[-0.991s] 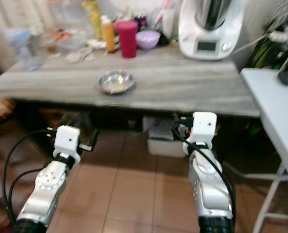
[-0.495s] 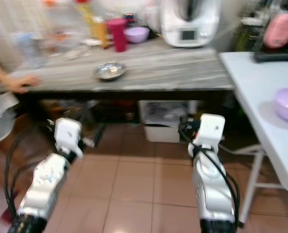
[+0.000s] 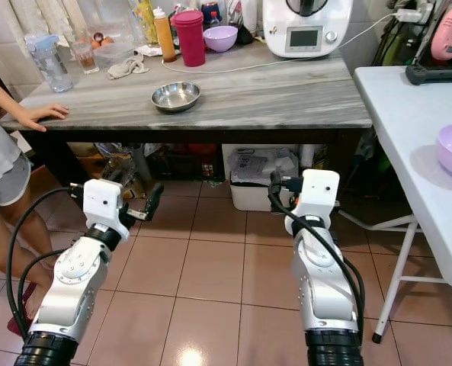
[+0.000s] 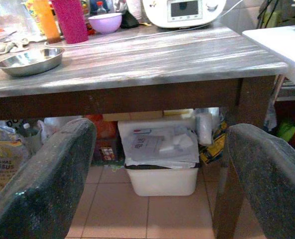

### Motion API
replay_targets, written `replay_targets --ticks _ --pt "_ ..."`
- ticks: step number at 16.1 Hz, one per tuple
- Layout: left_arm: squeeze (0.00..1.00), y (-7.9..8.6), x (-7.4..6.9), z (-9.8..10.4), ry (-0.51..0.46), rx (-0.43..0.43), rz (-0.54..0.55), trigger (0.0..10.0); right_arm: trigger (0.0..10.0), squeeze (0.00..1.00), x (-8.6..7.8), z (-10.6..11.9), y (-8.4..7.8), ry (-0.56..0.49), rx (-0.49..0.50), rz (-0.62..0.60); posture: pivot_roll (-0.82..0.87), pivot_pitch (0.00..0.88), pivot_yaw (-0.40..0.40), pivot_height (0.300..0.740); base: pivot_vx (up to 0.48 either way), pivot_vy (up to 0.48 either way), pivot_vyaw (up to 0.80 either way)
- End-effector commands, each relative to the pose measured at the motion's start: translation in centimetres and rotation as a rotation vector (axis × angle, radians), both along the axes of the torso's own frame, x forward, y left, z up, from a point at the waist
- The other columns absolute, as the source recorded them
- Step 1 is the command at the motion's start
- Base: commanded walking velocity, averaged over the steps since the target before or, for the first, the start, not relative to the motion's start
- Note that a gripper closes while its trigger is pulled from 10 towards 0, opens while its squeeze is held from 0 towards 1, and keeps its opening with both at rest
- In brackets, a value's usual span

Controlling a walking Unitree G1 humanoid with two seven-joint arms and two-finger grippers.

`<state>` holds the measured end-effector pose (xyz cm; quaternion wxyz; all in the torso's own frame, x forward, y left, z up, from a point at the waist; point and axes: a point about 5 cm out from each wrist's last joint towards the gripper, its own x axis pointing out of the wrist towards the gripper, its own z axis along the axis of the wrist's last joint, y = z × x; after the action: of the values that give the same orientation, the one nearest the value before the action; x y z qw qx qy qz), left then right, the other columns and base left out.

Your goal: Setting the table

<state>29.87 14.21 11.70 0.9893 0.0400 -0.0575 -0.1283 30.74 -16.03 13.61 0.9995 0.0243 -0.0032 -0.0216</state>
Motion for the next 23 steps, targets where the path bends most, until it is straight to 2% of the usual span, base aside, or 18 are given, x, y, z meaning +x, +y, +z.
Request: replay_targets --ticks 1,3,6,8,12,19,23 --pt "0.0 0.0 -0.1 0.2 0.001 -0.005 0.004 10.0 10.0 0.0 -0.1 0.4 0.4 -0.018 0.003 0.013 -0.16 0.06 0.092 0.74 0.0 -0.405 0.0" --pt "0.0 -0.5 0.1 1.0 -0.022 -0.011 -0.008 10.0 10.0 0.0 0.0 0.6 0.7 -0.027 0.016 0.016 -0.13 0.071 0.065 0.74 0.0 -0.397 0.0" --pt "0.0 0.4 0.1 1.2 -0.025 -0.041 0.053 10.0 10.0 0.0 0.3 1.6 1.8 -0.072 -0.027 0.072 -0.12 0.069 0.057 0.74 0.0 -0.382 0.0" --pt "0.0 0.2 -0.1 1.5 -0.032 -0.04 0.038 10.0 10.0 0.0 0.4 2.5 1.7 -0.103 -0.031 0.061 -0.11 0.076 0.055 0.74 0.0 -0.396 0.0" --pt "0.0 0.4 -0.2 1.4 -0.022 -0.035 0.034 10.0 10.0 0.0 0.2 2.7 1.7 -0.109 -0.023 0.057 -0.11 0.079 0.055 0.74 0.0 -0.394 0.0" --pt "0.0 -0.1 0.1 1.6 -0.016 -0.053 0.028 10.0 10.0 0.0 0.2 3.1 1.3 -0.112 -0.025 0.043 -0.13 0.082 0.054 0.74 0.0 -0.395 -0.73" --pt "0.0 -0.8 -0.1 1.5 -0.01 -0.061 0.01 10.0 10.0 0.0 0.2 3.2 1.2 -0.117 -0.029 0.036 -0.14 0.088 0.061 0.74 0.0 -0.394 0.0"
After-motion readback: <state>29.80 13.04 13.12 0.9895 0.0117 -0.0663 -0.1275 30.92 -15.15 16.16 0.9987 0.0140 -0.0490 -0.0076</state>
